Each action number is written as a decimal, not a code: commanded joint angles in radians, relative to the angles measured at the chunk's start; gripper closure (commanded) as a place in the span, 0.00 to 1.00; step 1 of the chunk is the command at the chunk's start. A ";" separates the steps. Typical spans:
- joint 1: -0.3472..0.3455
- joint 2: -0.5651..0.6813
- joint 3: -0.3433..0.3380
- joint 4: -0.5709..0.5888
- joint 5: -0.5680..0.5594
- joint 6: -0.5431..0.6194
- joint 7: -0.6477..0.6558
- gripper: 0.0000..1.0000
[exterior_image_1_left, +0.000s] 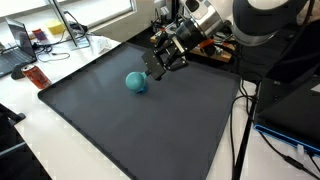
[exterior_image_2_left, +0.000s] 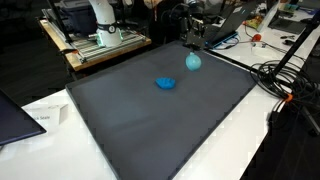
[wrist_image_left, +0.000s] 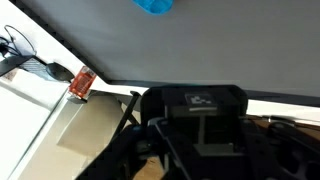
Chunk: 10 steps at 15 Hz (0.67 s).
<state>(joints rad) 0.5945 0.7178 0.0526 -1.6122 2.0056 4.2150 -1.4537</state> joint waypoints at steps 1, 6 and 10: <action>-0.052 -0.015 0.012 0.106 0.116 0.027 -0.184 0.78; -0.131 -0.022 0.006 0.222 0.254 0.027 -0.386 0.78; -0.194 -0.014 -0.015 0.305 0.407 0.027 -0.563 0.78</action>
<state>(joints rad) 0.4443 0.6976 0.0498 -1.3901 2.2910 4.2150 -1.8691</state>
